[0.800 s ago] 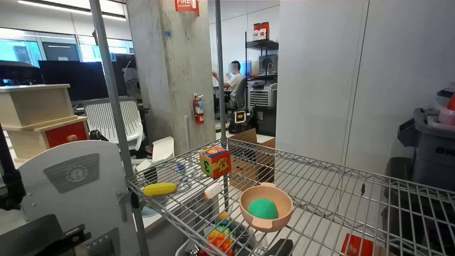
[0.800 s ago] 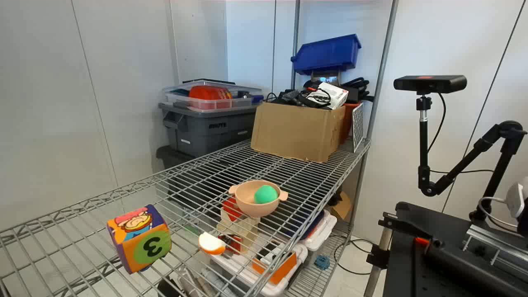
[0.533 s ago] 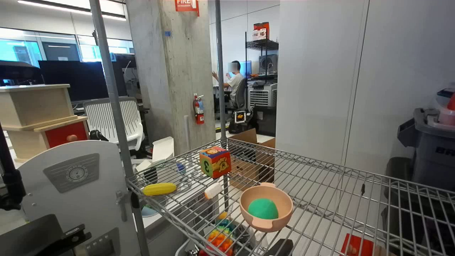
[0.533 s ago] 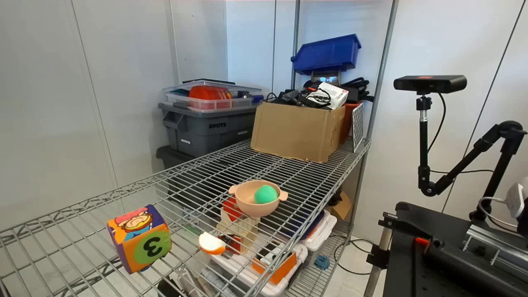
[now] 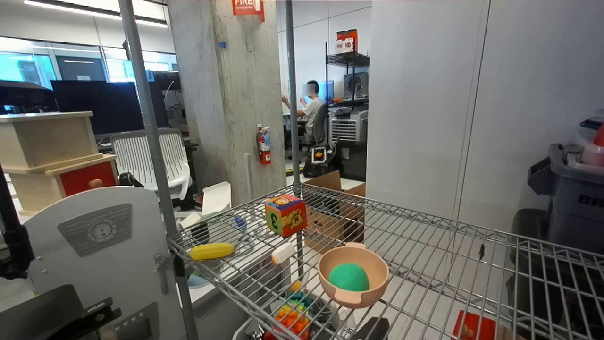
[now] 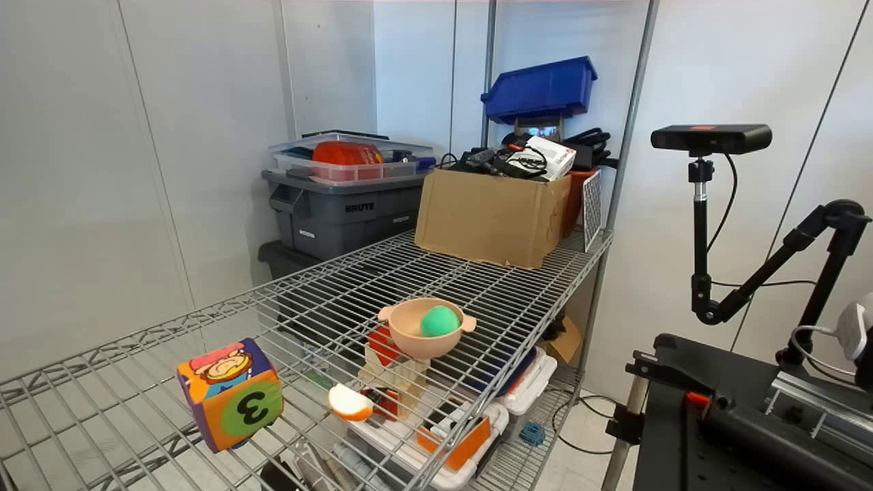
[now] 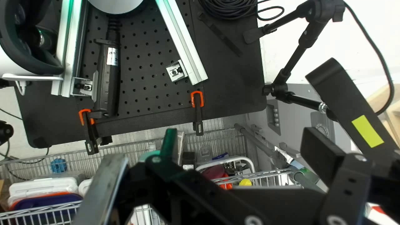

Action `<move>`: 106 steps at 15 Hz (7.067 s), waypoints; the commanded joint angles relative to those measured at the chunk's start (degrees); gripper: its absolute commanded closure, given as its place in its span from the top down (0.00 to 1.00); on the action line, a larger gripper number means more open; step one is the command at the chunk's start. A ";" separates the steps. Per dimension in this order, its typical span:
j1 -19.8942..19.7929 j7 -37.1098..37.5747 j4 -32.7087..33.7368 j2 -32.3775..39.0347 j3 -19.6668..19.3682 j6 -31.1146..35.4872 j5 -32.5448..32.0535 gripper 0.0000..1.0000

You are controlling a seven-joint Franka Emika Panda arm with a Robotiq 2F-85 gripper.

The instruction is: Move the toy sushi to the right

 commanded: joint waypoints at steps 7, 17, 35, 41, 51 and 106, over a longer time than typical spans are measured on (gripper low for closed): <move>-5.66 5.84 2.12 15.76 -0.73 24.22 5.04 1.00; -4.99 14.33 14.90 54.15 -5.06 66.19 3.64 1.00; 3.94 34.03 50.73 90.51 -14.29 40.37 -4.07 1.00; 3.96 34.09 53.73 92.43 -14.43 36.38 -4.37 1.00; 4.15 35.22 63.05 99.87 -15.59 34.04 -5.79 1.00; -19.71 56.83 113.95 121.74 -21.83 8.67 -13.52 0.79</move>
